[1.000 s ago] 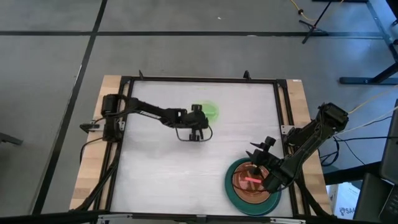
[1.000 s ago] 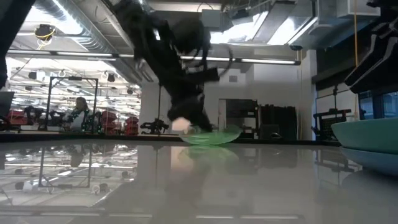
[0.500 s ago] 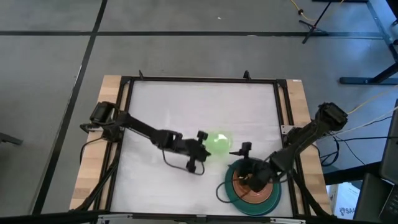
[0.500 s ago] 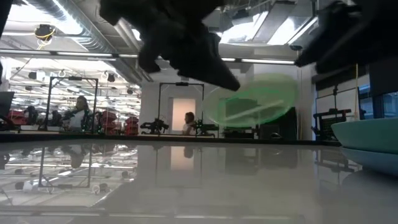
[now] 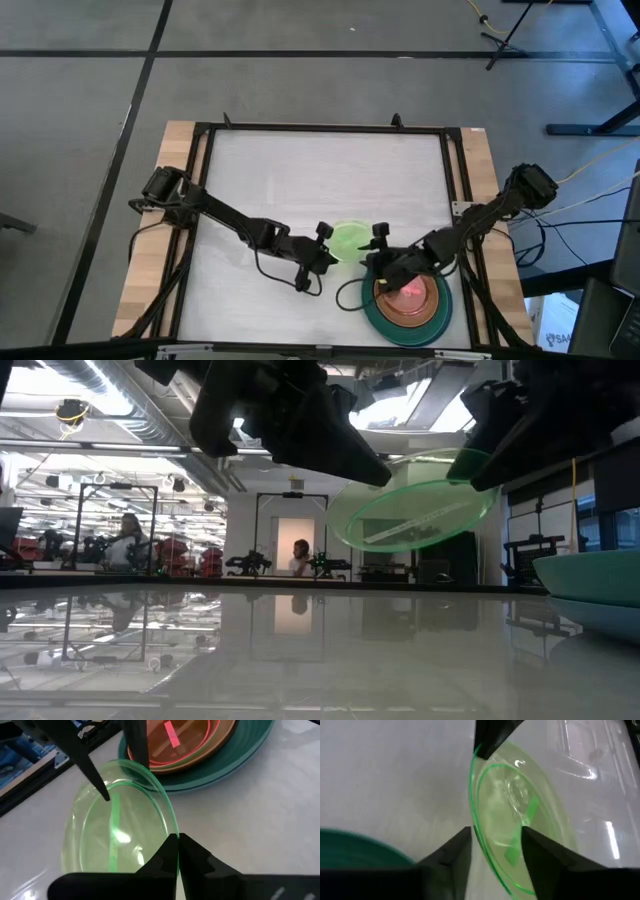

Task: Stack plastic plates
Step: Stack the green plate on top of the pink plate

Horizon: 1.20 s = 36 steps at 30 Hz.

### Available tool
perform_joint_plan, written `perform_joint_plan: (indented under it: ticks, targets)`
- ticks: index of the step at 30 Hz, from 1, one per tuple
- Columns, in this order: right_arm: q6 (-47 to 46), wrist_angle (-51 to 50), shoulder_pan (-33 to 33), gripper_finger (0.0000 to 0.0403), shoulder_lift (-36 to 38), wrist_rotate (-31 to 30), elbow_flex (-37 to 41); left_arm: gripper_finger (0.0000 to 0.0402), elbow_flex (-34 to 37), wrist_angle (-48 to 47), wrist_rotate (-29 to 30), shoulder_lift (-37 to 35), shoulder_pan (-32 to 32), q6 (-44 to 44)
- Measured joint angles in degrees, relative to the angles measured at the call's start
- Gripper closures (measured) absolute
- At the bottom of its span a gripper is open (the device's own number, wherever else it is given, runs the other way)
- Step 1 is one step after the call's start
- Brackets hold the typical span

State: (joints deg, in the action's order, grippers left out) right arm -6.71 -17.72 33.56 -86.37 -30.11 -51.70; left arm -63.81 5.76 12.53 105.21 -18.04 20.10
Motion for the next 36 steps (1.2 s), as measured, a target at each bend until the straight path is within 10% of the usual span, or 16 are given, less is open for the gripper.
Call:
perform_joint_plan:
  ticks: [10,27,36]
  targets:
    - [7.33,-1.98,0.24,0.0395,0.0,-0.11,0.0,0.0401,0.0,0.83,0.67,0.0,-0.64,-0.02]
    - [5.03,-13.68,2.97,0.04,0.02,-3.51,-6.64,0.029,-1.03,-9.96,10.35,-5.88,-8.23,-10.69]
    - [-15.99,-30.82,15.19,0.04,0.07,2.57,-18.25,0.0288,-0.72,-5.62,10.26,-5.33,-12.69,-17.61]
